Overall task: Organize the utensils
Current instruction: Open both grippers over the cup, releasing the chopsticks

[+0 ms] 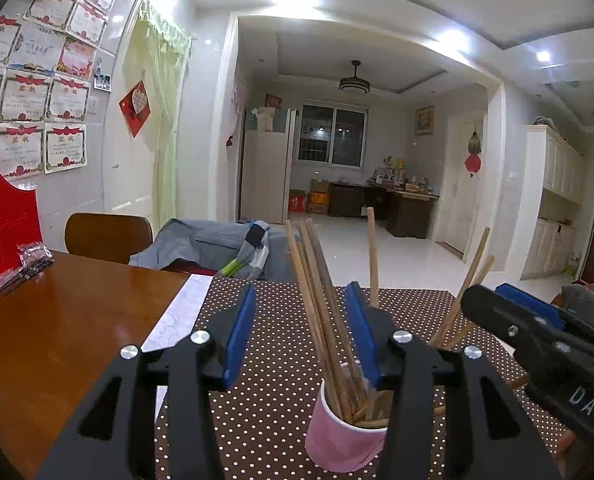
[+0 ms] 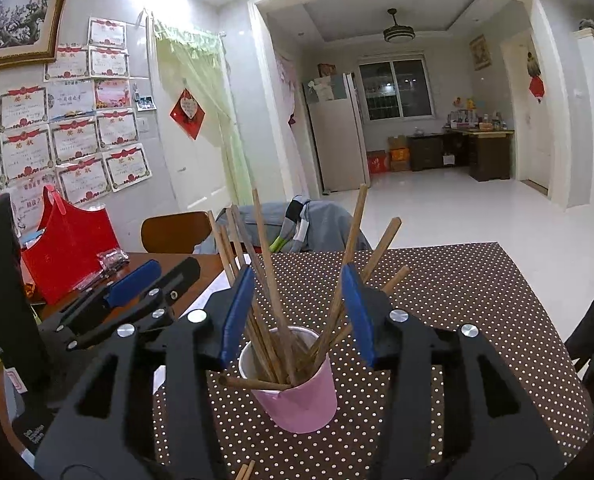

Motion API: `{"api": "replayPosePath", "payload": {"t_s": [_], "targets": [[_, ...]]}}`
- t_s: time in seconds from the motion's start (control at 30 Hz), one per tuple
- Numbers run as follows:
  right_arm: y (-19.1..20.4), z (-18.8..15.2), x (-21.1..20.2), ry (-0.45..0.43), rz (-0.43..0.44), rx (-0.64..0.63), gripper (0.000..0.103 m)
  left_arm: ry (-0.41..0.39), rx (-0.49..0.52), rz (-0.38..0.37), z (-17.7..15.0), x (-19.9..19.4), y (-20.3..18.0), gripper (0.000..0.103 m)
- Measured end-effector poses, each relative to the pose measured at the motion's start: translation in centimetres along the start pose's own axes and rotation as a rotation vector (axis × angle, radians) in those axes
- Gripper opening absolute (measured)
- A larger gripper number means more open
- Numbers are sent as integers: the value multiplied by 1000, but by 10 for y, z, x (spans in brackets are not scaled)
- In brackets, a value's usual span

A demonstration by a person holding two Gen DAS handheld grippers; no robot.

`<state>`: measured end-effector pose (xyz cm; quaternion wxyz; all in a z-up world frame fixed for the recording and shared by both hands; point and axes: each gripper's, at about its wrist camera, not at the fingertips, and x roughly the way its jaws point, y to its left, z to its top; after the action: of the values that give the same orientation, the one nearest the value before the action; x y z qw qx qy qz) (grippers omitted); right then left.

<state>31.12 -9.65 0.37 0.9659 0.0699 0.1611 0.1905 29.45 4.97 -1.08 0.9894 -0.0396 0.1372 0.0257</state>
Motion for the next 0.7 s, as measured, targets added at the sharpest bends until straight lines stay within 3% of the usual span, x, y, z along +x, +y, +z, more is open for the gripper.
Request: {"api": "replayPosePath", "payload": {"t_s": [0.7], "targets": [[-1, 3, -16, -39, -53, -24, 55, -24, 9, -2, 4, -6, -3, 47]]}}
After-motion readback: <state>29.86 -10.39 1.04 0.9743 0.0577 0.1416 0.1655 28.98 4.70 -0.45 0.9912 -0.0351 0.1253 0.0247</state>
